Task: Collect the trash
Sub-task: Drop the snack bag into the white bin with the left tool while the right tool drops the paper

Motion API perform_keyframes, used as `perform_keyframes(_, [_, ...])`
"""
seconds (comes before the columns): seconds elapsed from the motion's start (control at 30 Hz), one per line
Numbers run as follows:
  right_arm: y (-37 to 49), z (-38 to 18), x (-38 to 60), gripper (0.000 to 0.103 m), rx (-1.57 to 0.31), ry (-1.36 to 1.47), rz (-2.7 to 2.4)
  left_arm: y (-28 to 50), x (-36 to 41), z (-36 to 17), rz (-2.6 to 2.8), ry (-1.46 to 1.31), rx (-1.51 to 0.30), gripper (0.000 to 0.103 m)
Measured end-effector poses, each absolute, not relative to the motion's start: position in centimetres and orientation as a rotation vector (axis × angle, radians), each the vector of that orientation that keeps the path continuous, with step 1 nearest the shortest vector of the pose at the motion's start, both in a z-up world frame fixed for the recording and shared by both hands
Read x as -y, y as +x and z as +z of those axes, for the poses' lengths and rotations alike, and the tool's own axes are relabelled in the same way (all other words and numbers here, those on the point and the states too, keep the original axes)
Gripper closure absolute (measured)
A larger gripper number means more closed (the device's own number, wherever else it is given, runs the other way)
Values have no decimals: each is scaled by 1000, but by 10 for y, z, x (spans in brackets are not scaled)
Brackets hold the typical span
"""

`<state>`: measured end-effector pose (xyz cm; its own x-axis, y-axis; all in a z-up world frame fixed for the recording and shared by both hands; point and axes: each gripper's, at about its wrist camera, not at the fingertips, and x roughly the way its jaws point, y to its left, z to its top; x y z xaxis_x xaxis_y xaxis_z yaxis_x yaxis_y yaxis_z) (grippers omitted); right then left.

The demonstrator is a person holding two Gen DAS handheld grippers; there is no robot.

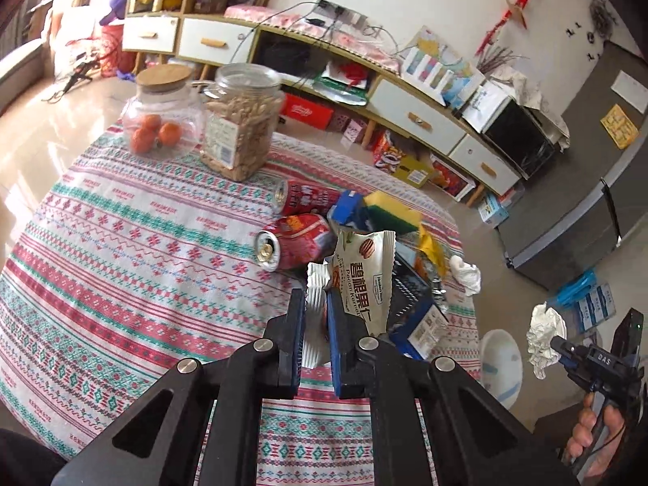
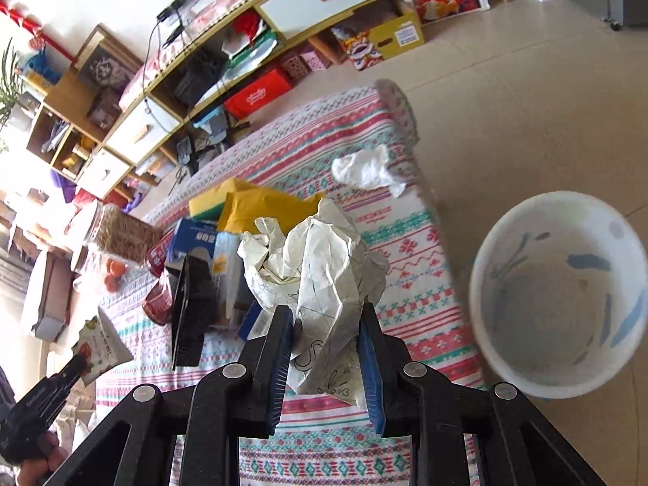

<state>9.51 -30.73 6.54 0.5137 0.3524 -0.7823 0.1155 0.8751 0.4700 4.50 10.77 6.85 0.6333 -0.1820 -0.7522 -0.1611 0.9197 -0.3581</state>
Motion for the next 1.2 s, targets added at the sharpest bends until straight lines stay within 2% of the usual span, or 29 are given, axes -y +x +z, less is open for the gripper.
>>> perform_keyframes(0.27, [88, 62, 372, 74, -1016, 549, -74, 61, 47, 60, -294, -227, -971, 92])
perform_keyframes(0.67, [85, 29, 427, 73, -1099, 663, -195, 110, 258, -16, -453, -38, -1106, 92])
perform_keyframes(0.83, [85, 19, 438, 70, -1133, 680, -244, 121, 293, -45, -465, 25, -1158, 91])
perform_keyframes(0.93, [87, 11, 441, 60, -1183, 677, -273, 125, 294, -57, -455, 13, -1198, 90])
perform_keyframes(1.2, [84, 23, 444, 57, -1115, 712, -250, 115, 247, -31, -469, -21, -1168, 88])
